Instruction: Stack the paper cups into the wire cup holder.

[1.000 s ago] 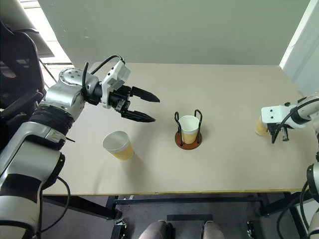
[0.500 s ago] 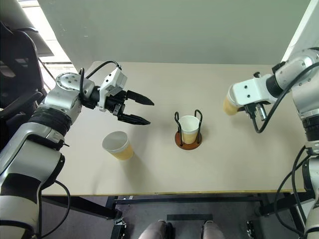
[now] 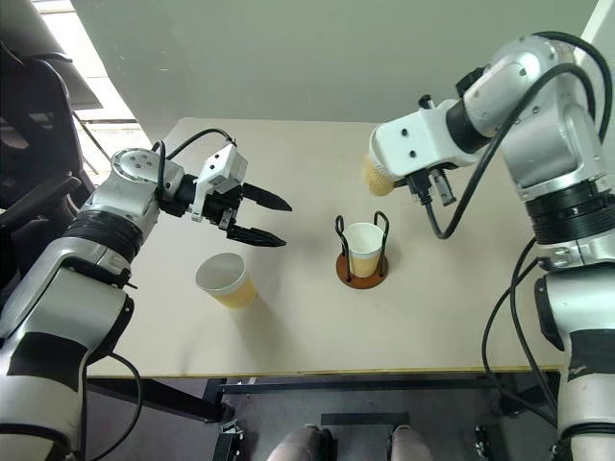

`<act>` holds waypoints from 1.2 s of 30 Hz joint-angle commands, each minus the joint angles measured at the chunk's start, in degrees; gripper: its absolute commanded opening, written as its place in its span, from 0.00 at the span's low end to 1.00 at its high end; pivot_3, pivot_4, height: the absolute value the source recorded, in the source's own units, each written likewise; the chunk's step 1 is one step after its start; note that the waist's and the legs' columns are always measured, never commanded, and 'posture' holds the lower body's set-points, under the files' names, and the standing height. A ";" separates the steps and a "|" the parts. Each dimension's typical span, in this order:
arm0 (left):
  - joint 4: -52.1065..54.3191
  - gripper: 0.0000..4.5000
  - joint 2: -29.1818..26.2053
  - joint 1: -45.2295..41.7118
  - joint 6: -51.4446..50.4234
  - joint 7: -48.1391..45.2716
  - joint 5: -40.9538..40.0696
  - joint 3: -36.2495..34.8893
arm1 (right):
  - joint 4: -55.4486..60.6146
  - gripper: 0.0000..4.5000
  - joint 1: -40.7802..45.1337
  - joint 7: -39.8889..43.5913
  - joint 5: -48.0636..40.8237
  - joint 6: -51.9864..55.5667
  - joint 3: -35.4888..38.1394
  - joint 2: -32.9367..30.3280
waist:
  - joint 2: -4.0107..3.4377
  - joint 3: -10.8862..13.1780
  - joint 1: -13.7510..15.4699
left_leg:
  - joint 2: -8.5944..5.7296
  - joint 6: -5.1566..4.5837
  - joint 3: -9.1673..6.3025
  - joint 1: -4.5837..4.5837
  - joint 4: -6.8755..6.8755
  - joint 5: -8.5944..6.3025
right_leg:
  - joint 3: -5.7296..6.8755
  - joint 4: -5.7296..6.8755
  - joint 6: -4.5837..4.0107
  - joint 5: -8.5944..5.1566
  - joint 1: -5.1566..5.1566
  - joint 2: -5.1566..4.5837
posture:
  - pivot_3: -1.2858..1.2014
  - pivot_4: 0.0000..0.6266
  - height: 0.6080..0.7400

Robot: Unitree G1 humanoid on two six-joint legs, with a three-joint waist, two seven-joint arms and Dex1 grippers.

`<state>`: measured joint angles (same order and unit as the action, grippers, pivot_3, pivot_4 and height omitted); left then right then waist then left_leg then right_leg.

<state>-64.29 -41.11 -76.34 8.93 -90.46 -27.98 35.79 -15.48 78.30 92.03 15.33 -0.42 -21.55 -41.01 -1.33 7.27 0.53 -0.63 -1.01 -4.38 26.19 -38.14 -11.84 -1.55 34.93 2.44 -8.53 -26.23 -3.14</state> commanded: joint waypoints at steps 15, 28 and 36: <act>0.43 0.91 -0.38 -1.13 0.67 -2.04 0.48 -2.99 | 9.77 0.01 -7.58 0.47 -3.71 2.23 -5.00 -1.44 | 0.01 0.00 -0.06 | 0.13 0.10 0.04 0.00 -0.02 0.06 | -0.01 0.07 -0.02 -0.03 -0.05 0.10 | 0.52 0.24 1.00; 1.30 0.91 -0.66 -0.74 0.07 -2.04 0.03 -2.50 | 8.87 0.01 -8.81 -1.29 -1.38 -1.10 -6.44 1.43 | 0.01 -0.01 -0.12 | 0.20 0.10 0.04 -0.01 -0.04 0.06 | -0.03 0.08 -0.03 -0.02 -0.04 0.10 | 0.52 0.24 1.00; 1.42 0.91 -0.76 -0.61 -0.23 -2.04 0.06 -2.52 | 6.86 0.01 -8.32 -2.57 0.36 -4.33 -6.55 2.82 | 0.01 -0.01 -0.13 | 0.19 0.10 0.04 -0.01 -0.05 0.06 | -0.02 0.09 -0.04 -0.01 -0.05 0.12 | 0.52 0.24 1.00</act>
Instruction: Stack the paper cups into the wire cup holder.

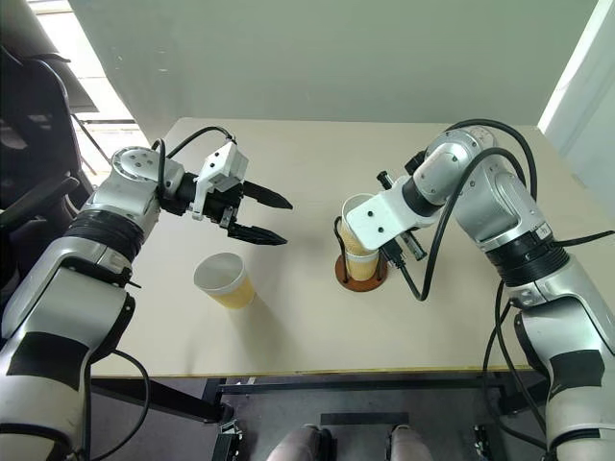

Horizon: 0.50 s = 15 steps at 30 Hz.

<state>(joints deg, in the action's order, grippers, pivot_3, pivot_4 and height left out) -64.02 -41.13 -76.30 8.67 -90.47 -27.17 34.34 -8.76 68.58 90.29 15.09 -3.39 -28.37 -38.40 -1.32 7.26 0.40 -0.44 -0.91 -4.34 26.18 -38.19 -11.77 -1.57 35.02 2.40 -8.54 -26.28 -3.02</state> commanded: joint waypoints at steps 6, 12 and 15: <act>1.15 0.91 -0.76 -0.78 -0.40 -2.03 -0.71 -0.86 | -2.02 0.13 2.03 -1.99 2.53 -4.12 0.25 0.44 | 0.00 0.00 0.00 | 0.00 0.00 -0.01 0.00 -0.01 0.00 | -0.01 0.00 0.00 0.00 0.01 0.00 | 0.52 0.24 1.00; 0.88 0.91 -0.77 -1.54 -2.18 -2.03 -0.24 -0.23 | -3.51 0.51 2.55 -2.19 3.36 -4.90 0.78 0.66 | 0.00 0.00 -0.01 | 0.01 0.00 -0.02 0.00 0.00 0.00 | 0.00 0.00 -0.01 0.01 0.01 -0.01 | 0.52 0.24 1.00; -0.14 0.91 -0.41 -2.36 -3.05 -2.03 0.80 -1.10 | -4.71 0.51 3.98 -2.61 2.75 -3.91 2.05 0.86 | 0.00 0.00 -0.04 | 0.01 0.00 0.00 0.00 0.00 0.00 | -0.01 0.00 -0.01 0.01 0.00 -0.01 | 0.52 0.24 1.00</act>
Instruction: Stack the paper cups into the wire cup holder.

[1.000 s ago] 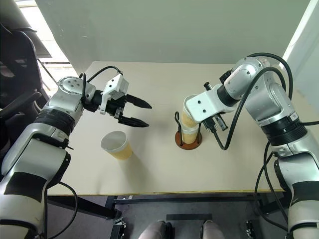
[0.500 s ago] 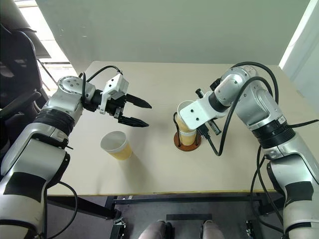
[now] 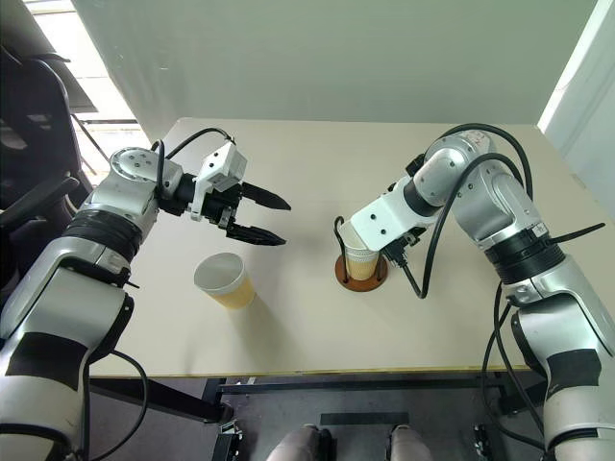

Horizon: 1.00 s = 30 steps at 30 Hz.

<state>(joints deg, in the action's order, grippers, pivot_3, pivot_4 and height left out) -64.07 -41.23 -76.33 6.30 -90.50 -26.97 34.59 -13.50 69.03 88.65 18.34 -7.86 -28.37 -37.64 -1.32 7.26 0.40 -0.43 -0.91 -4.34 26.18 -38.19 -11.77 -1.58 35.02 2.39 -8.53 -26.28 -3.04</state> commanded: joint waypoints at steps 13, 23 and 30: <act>-6.67 0.91 -2.10 -15.43 3.34 -2.00 14.10 -8.35 | 4.98 0.51 5.70 2.60 -13.35 23.15 12.87 -5.41 | 0.07 -0.01 0.04 | -0.03 0.05 -0.01 0.23 0.09 -0.06 | -0.01 -0.13 -0.15 -0.14 -0.19 -0.01 | 0.52 0.24 1.00; 3.84 0.91 -14.55 -17.22 8.07 -2.00 12.89 9.37 | 12.18 0.51 4.42 3.81 -23.46 37.17 15.76 -11.31 | 0.10 -0.02 -0.32 | 0.16 0.42 0.15 0.32 0.20 0.07 | -0.06 0.02 -0.35 -0.60 -0.49 0.51 | 0.52 0.24 1.00; 33.11 0.91 -34.43 -15.48 2.66 -2.00 -1.01 28.94 | 11.63 0.51 3.75 3.85 -26.62 36.85 14.28 -15.51 | 0.17 -0.07 -0.70 | 0.46 0.72 -0.09 0.43 0.07 -0.11 | -0.12 0.38 -0.52 -0.65 -0.76 0.56 | 0.52 0.24 1.00</act>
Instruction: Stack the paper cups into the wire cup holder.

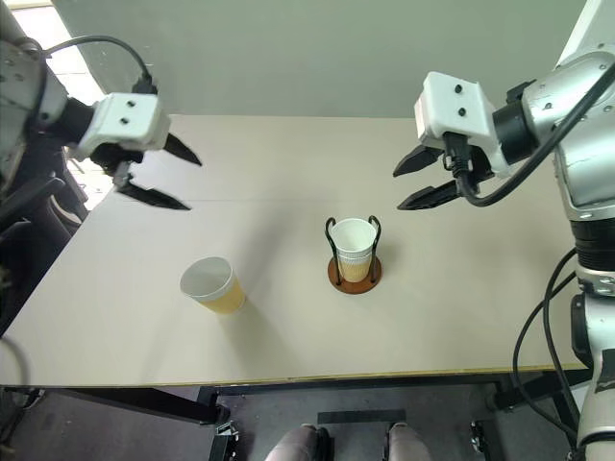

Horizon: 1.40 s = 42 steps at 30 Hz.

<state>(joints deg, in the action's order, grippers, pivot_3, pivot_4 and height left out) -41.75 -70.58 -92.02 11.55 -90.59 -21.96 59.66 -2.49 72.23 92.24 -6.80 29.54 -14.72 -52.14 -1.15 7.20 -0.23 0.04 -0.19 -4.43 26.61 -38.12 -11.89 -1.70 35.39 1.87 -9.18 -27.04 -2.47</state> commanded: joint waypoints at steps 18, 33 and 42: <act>21.32 0.91 -12.84 10.11 7.94 -1.91 4.82 5.50 | -1.43 0.51 1.27 0.26 -2.46 -2.34 -1.64 -2.71 | 0.02 0.01 -0.20 | 0.01 0.19 -0.36 -0.69 0.02 0.38 | 0.04 0.94 -0.77 -0.03 0.30 0.06 | 0.52 0.24 1.00; 20.75 0.91 -7.80 20.77 7.35 -1.91 8.34 -4.46 | -1.14 0.51 -0.48 0.26 -2.21 -4.15 -2.38 -2.75 | 0.03 0.01 -0.17 | 0.01 0.26 -0.39 -0.56 0.14 0.30 | 0.12 0.81 -0.77 -0.03 0.19 0.06 | 0.52 0.24 1.00; 20.02 0.91 -6.12 22.21 6.51 -1.91 9.30 -6.49 | 2.34 0.51 1.22 0.26 -15.27 6.43 -0.29 -3.17 | 0.03 0.01 -0.18 | 0.01 0.26 -0.38 -0.57 0.17 0.30 | 0.11 0.83 -0.77 -0.03 0.16 0.07 | 0.52 0.24 1.00</act>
<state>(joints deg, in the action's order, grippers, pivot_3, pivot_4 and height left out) -21.41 -76.34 -69.57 18.30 -90.61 -13.10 55.14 -1.75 71.00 92.27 -19.33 33.98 -17.43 -54.60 -1.12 7.20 -0.41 0.04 0.08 -4.79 26.05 -37.95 -11.59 -1.59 36.22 1.10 -9.21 -26.87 -2.41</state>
